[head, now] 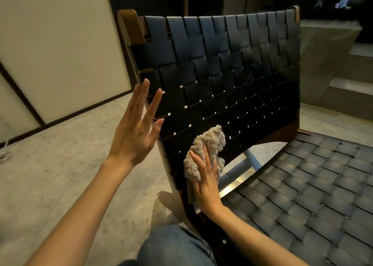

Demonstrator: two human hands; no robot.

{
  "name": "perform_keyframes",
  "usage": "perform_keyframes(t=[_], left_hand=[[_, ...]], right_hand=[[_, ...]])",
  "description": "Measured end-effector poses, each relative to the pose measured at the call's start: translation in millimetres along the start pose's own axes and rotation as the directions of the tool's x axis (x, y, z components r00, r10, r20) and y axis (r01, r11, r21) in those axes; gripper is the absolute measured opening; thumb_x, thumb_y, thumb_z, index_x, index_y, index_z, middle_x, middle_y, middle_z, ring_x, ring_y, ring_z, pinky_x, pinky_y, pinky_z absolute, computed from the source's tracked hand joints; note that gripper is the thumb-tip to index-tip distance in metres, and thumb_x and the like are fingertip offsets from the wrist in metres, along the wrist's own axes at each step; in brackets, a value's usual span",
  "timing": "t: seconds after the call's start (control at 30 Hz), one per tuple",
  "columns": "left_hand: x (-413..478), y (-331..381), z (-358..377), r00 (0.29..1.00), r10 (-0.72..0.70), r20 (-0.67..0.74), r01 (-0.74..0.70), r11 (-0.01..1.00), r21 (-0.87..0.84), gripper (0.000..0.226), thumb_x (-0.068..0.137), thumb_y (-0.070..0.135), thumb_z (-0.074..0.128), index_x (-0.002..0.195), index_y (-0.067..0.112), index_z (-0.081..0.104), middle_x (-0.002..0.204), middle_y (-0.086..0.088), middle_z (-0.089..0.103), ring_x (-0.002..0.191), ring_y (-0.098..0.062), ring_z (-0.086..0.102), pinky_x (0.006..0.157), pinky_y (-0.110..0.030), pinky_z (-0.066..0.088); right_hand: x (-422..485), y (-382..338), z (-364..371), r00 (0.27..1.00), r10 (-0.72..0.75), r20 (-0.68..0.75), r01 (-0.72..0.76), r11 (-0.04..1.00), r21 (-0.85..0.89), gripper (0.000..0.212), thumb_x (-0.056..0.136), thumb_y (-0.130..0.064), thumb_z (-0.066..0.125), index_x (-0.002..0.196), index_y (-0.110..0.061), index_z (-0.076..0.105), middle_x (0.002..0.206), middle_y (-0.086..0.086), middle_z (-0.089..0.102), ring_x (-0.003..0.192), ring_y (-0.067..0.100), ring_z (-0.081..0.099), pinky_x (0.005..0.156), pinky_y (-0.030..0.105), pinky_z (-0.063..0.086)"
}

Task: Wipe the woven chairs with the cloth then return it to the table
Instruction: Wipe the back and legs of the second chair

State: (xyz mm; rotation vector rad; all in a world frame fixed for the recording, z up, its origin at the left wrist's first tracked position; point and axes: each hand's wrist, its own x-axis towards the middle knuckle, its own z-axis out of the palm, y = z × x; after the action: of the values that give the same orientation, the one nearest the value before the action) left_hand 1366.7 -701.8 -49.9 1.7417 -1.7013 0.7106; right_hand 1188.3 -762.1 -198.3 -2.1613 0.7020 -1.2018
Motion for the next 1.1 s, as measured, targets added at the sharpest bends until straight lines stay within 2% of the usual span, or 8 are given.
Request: perform_keyframes(t=[0.1, 0.2, 0.43, 0.53, 0.7, 0.87, 0.97, 1.1], left_hand=[[5.3, 1.6, -9.2, 0.999, -0.054, 0.002, 0.054, 0.993, -0.100, 0.063, 0.099, 0.022, 0.038, 0.151, 0.011, 0.005, 0.159, -0.009, -0.008, 0.147, -0.017, -0.003, 0.111, -0.024, 0.023], [13.5, -1.0, -21.2, 0.997, -0.075, -0.025, 0.072, 0.991, -0.109, 0.060, 0.101, 0.018, 0.034, 0.151, 0.014, 0.001, 0.159, 0.001, -0.005, 0.146, -0.011, -0.003, 0.117, -0.018, 0.008], [23.1, -3.7, -40.3, 0.995, -0.102, -0.017, 0.102, 0.995, -0.005, 0.061, 0.098, 0.008, 0.039, 0.150, 0.011, 0.007, 0.158, 0.001, 0.001, 0.146, -0.013, 0.001, 0.116, -0.033, 0.016], [23.5, -2.3, -41.5, 0.992, -0.129, 0.012, 0.129, 0.992, -0.003, 0.057, 0.100, 0.019, 0.032, 0.150, 0.014, 0.006, 0.159, 0.003, -0.001, 0.146, -0.014, 0.002, 0.117, -0.033, 0.018], [20.2, 6.5, -36.4, 0.991, -0.137, -0.003, 0.136, 0.986, -0.095, 0.060, 0.099, 0.016, 0.036, 0.151, 0.015, 0.006, 0.159, 0.006, -0.001, 0.146, -0.013, 0.006, 0.116, -0.035, 0.022], [18.2, 10.5, -27.5, 0.983, -0.181, -0.022, 0.179, 0.980, -0.087, 0.063, 0.094, -0.004, 0.034, 0.149, 0.012, 0.008, 0.159, 0.001, 0.003, 0.147, -0.014, 0.003, 0.116, -0.040, 0.026], [14.9, 11.5, -23.6, 0.988, -0.151, -0.017, 0.149, 0.987, -0.063, 0.059, 0.098, 0.004, 0.039, 0.149, 0.010, 0.011, 0.159, -0.002, 0.005, 0.147, -0.016, 0.003, 0.118, -0.039, 0.020], [17.4, 15.9, -23.5, 0.990, -0.136, 0.032, 0.137, 0.991, -0.013, 0.059, 0.100, 0.019, 0.039, 0.150, 0.012, 0.009, 0.159, 0.000, 0.001, 0.146, -0.014, -0.004, 0.119, -0.029, 0.003]], right_hand=[[31.7, -15.9, 0.8, 0.991, -0.133, -0.006, 0.133, 0.990, -0.041, 0.045, 0.100, -0.054, 0.024, 0.144, -0.044, 0.020, 0.160, -0.011, 0.002, 0.148, 0.020, -0.005, 0.117, 0.040, -0.005], [89.0, -45.9, -3.0, 0.966, -0.258, -0.034, 0.255, 0.964, -0.074, 0.046, 0.101, -0.047, 0.030, 0.145, -0.035, 0.023, 0.159, -0.008, 0.009, 0.148, 0.025, 0.001, 0.118, 0.052, 0.004], [227.7, -139.5, -26.4, 0.943, -0.326, -0.068, 0.325, 0.945, -0.025, 0.050, 0.097, -0.031, 0.041, 0.146, -0.024, 0.032, 0.155, 0.004, 0.026, 0.145, 0.031, 0.007, 0.115, 0.058, 0.009], [252.7, -152.9, -29.4, 0.929, -0.355, -0.102, 0.351, 0.935, -0.054, 0.049, 0.096, -0.027, 0.043, 0.144, -0.025, 0.036, 0.154, 0.004, 0.029, 0.144, 0.032, 0.011, 0.115, 0.060, 0.011], [209.4, -121.0, -14.6, 0.914, -0.372, -0.160, 0.348, 0.924, -0.159, 0.044, 0.095, -0.036, 0.046, 0.139, -0.031, 0.040, 0.149, 0.002, 0.036, 0.138, 0.027, 0.025, 0.112, 0.050, 0.025], [102.6, -42.7, -9.9, 0.890, -0.455, -0.017, 0.428, 0.848, -0.314, 0.037, 0.095, -0.042, 0.045, 0.130, -0.030, 0.042, 0.148, 0.001, 0.030, 0.133, 0.031, 0.027, 0.112, 0.044, 0.027], [70.2, -16.5, -11.9, 0.904, -0.428, 0.016, 0.404, 0.840, -0.362, 0.041, 0.092, -0.040, 0.047, 0.130, -0.030, 0.040, 0.148, 0.002, 0.028, 0.133, 0.031, 0.025, 0.108, 0.053, 0.021], [122.3, -45.1, -21.8, 0.957, -0.289, -0.031, 0.277, 0.939, -0.205, 0.048, 0.092, -0.043, 0.044, 0.138, -0.040, 0.031, 0.152, -0.008, 0.024, 0.143, 0.026, 0.015, 0.116, 0.047, 0.015]])
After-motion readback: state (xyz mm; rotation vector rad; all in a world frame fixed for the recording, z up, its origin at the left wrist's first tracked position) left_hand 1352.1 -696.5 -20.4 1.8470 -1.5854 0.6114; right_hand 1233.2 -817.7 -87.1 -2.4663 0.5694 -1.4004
